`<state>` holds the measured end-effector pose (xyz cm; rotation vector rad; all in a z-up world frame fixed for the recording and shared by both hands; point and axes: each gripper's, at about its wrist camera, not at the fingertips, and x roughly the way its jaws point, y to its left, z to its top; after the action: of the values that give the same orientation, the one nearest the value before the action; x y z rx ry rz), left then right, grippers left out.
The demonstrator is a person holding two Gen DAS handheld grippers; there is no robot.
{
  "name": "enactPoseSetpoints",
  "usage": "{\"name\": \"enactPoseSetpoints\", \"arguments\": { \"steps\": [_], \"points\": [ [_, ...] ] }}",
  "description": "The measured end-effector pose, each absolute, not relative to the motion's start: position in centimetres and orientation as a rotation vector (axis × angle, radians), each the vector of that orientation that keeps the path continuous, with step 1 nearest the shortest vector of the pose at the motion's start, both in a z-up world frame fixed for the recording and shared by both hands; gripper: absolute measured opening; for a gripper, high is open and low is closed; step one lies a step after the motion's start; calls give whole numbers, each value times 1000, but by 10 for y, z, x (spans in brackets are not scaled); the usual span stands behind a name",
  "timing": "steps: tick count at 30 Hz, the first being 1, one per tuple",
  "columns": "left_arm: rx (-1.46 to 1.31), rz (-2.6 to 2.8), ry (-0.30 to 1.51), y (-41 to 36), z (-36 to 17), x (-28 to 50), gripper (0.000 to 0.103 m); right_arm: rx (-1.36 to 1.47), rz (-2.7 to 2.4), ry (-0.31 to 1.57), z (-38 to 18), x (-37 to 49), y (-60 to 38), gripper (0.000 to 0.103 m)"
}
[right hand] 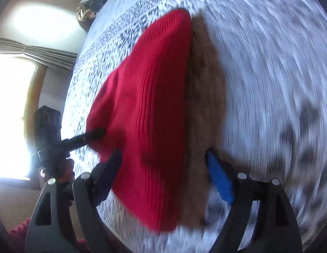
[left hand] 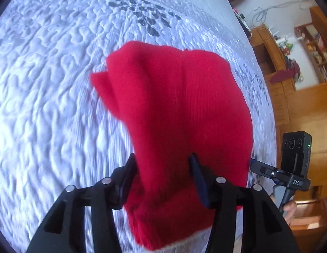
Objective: Fold small clothes
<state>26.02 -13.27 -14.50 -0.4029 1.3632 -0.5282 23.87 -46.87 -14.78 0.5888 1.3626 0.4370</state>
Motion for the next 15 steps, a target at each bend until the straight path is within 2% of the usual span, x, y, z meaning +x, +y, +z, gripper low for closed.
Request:
{"name": "enactPoseSetpoints", "arguments": {
  "steps": [1, 4, 6, 7, 8, 10, 15],
  "points": [
    [-383, -529, 1361, -133, -143, 253, 59, 605, 438, 1373, -148, 226, -470, 80],
    [-290, -520, 1373, -136, -141, 221, 59, 620, 437, 1394, -150, 195, -468, 80],
    [-223, -477, 1368, -141, -147, 209, 58, 587, 419, 1418, -151, 181, -458, 65],
    [-206, -466, 1363, -141, -150, 207, 58, 554, 399, 1423, -151, 178, -456, 46],
    [-183, -451, 1352, -141, -152, 204, 55, 528, 379, 1425, -152, 177, -453, 33],
    [-172, -431, 1338, -138, -151, 200, 53, 542, 371, 1426, -153, 170, -455, 23],
    [-215, -427, 1358, -120, -157, 192, 51, 484, 331, 1413, -153, 154, -452, 20]
  ]
}}
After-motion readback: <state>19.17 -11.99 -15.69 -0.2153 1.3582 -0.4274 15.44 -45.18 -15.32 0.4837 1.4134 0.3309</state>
